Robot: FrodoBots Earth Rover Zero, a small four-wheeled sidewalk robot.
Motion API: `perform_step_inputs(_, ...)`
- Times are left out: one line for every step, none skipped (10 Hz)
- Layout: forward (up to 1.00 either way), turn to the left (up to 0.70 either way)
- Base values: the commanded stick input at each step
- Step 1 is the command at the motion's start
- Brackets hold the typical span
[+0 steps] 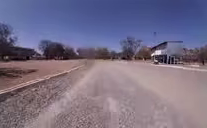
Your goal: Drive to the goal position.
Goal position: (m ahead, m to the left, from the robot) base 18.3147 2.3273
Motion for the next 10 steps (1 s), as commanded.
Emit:
perform_step_inputs(1.0,0.0)
perform_step_inputs(1.0,0.0)
perform_step_inputs(1.0,0.0)
perform_step_inputs(1.0,0.0)
perform_step_inputs(1.0,0.0)
perform_step_inputs(1.0,0.0)
perform_step_inputs(1.0,0.0)
perform_step_inputs(1.0,0.0)
perform_step_inputs(1.0,0.0)
perform_step_inputs(1.0,0.0)
